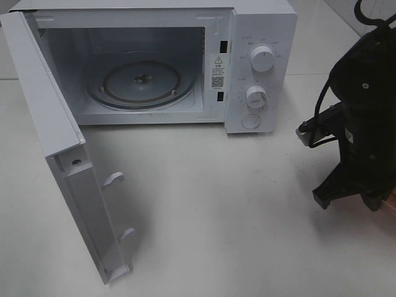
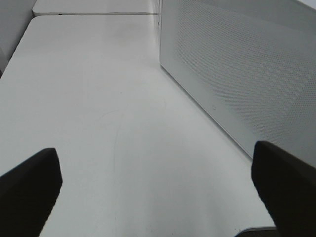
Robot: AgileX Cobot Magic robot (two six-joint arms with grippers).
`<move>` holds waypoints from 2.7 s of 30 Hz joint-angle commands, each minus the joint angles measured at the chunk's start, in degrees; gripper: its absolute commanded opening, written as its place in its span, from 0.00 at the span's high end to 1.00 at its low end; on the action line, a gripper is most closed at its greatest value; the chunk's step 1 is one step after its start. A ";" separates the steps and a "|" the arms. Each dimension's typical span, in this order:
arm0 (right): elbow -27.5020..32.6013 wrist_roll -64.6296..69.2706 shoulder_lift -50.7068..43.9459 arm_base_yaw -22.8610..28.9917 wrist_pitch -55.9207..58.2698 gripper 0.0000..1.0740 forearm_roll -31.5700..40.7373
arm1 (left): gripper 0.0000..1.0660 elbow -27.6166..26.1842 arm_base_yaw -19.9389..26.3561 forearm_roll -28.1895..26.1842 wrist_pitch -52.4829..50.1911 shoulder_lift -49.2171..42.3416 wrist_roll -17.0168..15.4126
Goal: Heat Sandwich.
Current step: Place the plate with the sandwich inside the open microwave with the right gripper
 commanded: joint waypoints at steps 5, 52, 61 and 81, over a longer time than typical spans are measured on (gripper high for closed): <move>3.27 0.40 -5.39 3.95 2.69 0.99 -1.09 | 0.03 0.17 0.11 -0.11 -0.80 -1.43 0.06; 11.23 -7.22 -21.72 36.67 11.29 0.99 -2.23 | 0.03 0.17 0.11 -0.11 -0.80 -1.43 0.06; 11.23 -14.95 -21.72 36.84 8.94 0.99 -2.35 | 0.03 0.17 0.11 -0.11 -0.80 -1.43 0.06; 11.23 -39.36 -21.72 36.84 -2.23 0.98 -2.41 | 0.03 0.17 0.11 -0.11 -0.80 -1.43 0.06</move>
